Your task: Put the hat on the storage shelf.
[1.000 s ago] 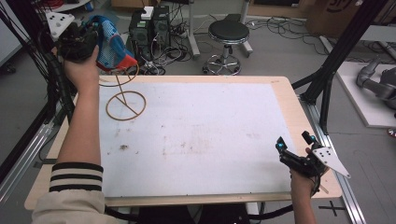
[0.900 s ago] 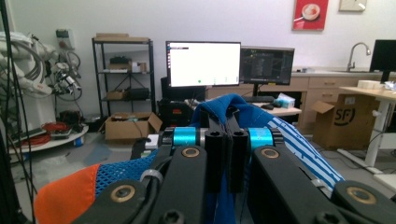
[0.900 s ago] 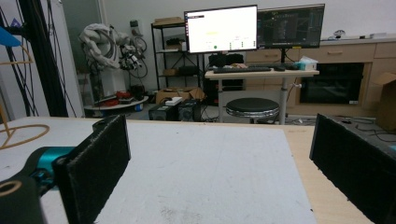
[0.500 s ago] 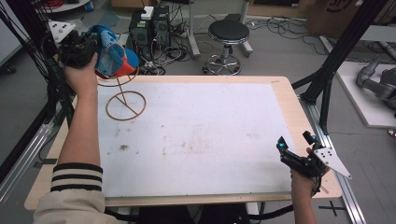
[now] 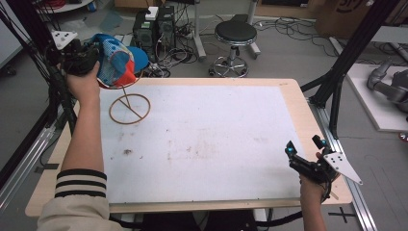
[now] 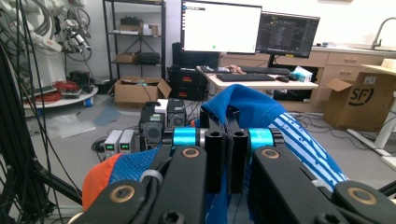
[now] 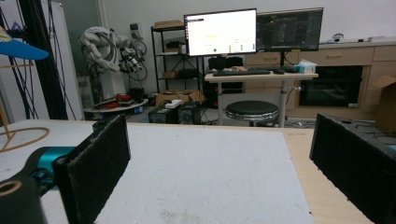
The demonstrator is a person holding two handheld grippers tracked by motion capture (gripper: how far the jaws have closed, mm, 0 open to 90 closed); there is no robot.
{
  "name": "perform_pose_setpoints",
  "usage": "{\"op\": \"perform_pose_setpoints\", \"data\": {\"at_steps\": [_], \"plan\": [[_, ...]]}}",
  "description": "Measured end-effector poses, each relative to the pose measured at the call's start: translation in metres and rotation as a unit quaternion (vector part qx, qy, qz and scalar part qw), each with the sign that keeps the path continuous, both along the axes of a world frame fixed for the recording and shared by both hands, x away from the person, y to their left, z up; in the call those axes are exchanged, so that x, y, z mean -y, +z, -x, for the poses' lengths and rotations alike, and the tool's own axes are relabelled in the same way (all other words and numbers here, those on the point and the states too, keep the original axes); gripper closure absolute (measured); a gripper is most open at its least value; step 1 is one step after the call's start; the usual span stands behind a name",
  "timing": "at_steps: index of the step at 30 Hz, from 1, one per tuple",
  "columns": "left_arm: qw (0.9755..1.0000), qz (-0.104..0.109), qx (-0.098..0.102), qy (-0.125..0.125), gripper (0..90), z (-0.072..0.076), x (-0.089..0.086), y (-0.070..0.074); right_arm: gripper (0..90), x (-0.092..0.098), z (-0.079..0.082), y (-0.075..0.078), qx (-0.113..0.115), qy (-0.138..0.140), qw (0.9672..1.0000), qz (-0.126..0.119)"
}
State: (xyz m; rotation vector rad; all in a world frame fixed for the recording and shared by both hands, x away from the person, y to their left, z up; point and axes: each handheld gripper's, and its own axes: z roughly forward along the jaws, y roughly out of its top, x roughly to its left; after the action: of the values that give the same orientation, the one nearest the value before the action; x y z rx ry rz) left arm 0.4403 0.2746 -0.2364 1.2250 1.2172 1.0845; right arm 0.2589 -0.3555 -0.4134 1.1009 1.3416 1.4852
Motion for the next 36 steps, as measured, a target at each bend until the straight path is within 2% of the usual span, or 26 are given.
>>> {"op": "perform_pose_setpoints", "data": {"at_steps": [6,12,19,22,31,34,35,36], "plan": [[1.0000,0.004,-0.007,0.004,87.9,-0.0031,-0.0016,-0.0032,4.8,0.0003,-0.0002,-0.0003,0.000,-0.001,1.0000,0.000],[0.9999,0.008,-0.012,0.006,79.2,-0.0043,-0.0032,-0.0046,4.8,-0.0005,-0.0004,-0.0005,-0.002,-0.001,1.0000,-0.002],[0.9998,0.008,-0.018,0.006,75.7,-0.0058,-0.0032,-0.0082,4.8,0.0004,-0.0001,-0.0002,0.000,0.000,1.0000,0.001],[0.9998,0.009,-0.018,0.007,73.0,-0.0060,-0.0029,-0.0084,4.8,0.0005,-0.0002,-0.0004,-0.001,0.000,1.0000,0.000],[0.9998,0.012,-0.013,0.007,72.5,-0.0031,-0.0057,-0.0093,4.8,-0.0007,-0.0004,-0.0002,-0.001,0.000,1.0000,0.001],[0.9998,0.016,-0.013,0.007,70.5,-0.0026,-0.0067,-0.0105,4.8,-0.0007,-0.0002,0.0000,0.000,0.000,1.0000,0.002],[0.9997,0.019,-0.012,0.006,65.1,-0.0022,-0.0075,-0.0107,4.8,-0.0007,-0.0001,0.0000,0.000,0.001,1.0000,0.003],[0.9997,0.023,-0.010,0.005,65.1,-0.0019,-0.0077,-0.0106,4.8,-0.0007,-0.0001,0.0000,0.000,0.001,1.0000,0.003]]}}
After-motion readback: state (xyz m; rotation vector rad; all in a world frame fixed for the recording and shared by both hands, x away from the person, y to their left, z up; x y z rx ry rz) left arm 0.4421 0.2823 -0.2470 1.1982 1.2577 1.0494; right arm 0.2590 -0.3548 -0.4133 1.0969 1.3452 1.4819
